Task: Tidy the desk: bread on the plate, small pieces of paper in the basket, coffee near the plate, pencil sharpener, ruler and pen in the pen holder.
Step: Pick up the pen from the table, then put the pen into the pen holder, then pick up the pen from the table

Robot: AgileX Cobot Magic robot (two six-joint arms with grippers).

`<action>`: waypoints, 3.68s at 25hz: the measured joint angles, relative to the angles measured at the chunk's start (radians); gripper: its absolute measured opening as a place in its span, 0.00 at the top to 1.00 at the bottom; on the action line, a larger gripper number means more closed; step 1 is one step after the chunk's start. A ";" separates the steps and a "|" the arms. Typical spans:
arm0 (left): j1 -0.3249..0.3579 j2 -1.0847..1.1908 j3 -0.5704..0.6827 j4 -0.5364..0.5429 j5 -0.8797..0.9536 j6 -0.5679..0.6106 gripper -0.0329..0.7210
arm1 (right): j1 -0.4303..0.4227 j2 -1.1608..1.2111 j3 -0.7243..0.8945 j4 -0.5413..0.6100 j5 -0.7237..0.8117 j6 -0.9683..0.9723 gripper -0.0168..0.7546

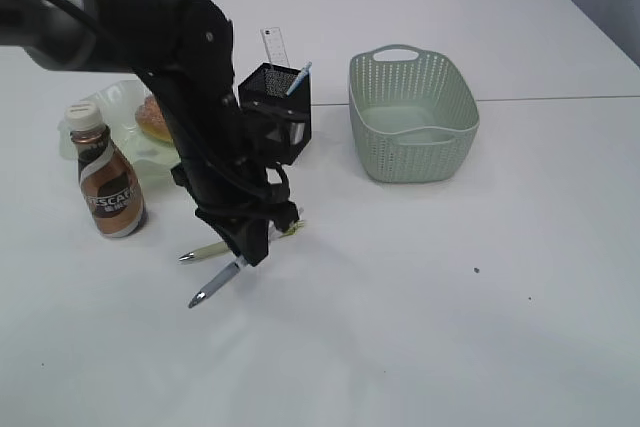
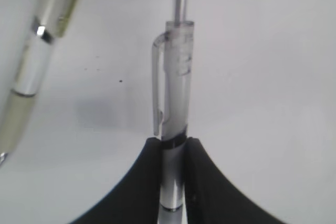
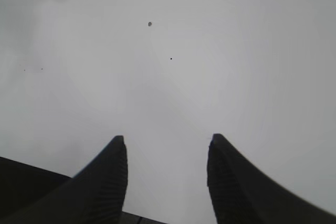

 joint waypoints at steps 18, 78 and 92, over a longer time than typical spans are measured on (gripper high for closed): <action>0.007 -0.499 0.621 -0.022 -0.944 -0.052 0.87 | 0.000 0.000 0.000 -0.002 0.000 0.000 0.50; 0.125 0.123 -0.036 0.018 -1.329 -0.052 0.54 | 0.000 0.000 0.000 -0.126 0.000 0.000 0.50; 0.125 -0.113 -0.039 0.124 -0.675 -0.029 0.55 | 0.000 0.000 0.000 -0.126 0.000 0.000 0.50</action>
